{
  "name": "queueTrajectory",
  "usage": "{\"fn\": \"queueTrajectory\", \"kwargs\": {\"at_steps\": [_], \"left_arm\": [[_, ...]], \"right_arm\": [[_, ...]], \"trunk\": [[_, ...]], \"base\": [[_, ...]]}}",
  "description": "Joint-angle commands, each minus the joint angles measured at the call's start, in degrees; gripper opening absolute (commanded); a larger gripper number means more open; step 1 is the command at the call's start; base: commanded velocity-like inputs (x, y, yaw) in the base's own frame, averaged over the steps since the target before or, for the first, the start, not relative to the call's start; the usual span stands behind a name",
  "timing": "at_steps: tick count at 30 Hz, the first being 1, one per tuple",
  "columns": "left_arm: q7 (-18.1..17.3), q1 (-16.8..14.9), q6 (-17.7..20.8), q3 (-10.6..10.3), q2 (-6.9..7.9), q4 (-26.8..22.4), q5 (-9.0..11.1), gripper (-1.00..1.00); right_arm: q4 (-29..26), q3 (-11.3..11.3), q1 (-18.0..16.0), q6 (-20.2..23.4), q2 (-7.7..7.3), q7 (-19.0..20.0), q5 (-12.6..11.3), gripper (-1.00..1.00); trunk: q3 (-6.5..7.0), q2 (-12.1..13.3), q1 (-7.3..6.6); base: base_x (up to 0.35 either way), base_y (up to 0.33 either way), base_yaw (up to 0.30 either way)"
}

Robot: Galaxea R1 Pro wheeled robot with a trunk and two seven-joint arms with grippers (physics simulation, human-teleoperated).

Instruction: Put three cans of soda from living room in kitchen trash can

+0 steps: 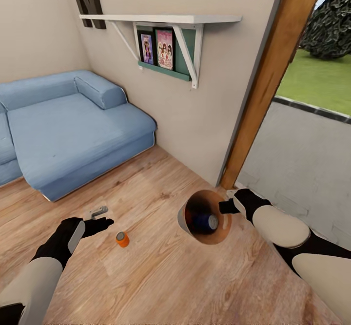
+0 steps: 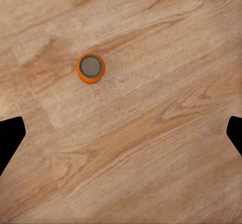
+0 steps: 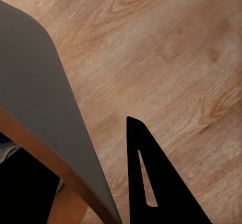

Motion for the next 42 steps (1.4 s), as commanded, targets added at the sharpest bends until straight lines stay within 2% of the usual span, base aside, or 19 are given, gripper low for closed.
{"fn": "queueTrajectory", "kwargs": {"at_steps": [1,16,17,20,25,36,38,42], "left_arm": [[0.0,0.0,0.0,0.0,0.00,0.0,0.0,1.00],[-0.4,0.1,0.2,-0.1,0.08,-0.3,-0.1,1.00],[-0.7,0.2,0.2,0.0,-0.25,-0.6,-0.4,1.00],[-1.0,0.1,0.2,0.0,-1.23,-1.4,-0.2,1.00],[-1.0,0.1,0.2,0.0,-2.81,-1.4,-0.2,1.00],[-0.9,0.1,0.2,0.0,-2.55,-1.2,-0.2,1.00],[-0.7,0.0,0.3,-0.1,-3.21,-0.9,-0.1,1.00],[-0.3,0.0,0.6,-0.2,-4.51,-0.4,0.0,1.00]], "right_arm": [[0.0,-0.8,0.0,0.0,0.02,0.2,-0.7,-1.00],[0.0,-0.7,0.0,-0.4,0.14,0.2,-0.7,-1.00],[-0.1,0.1,-0.3,-0.1,0.27,0.3,0.0,-1.00],[-0.4,0.5,-1.3,0.7,0.16,0.8,0.3,-1.00],[-0.4,3.7,-2.8,2.1,0.16,1.5,3.0,-1.00],[-0.5,8.5,-6.3,5.0,0.12,1.2,7.5,-1.00],[-0.6,8.4,-6.9,4.9,-0.16,0.4,7.9,-1.00],[-0.7,10.0,-8.2,3.4,-0.56,-0.5,10.2,-1.00]], "trunk": [[-0.09,0.0,-0.01],[-1.22,0.0,-0.01],[-1.23,0.0,0.00],[-1.23,0.0,0.00],[-1.23,0.0,0.00],[-1.23,0.0,0.00],[-1.23,0.0,0.00],[-1.23,0.0,0.00]], "base": [[0.000,0.000,0.000],[0.138,0.137,0.000],[0.000,0.000,0.000],[0.000,0.000,0.000],[0.000,0.000,0.000],[0.002,0.001,0.000],[0.076,0.048,0.000],[0.194,0.129,0.000]]}}
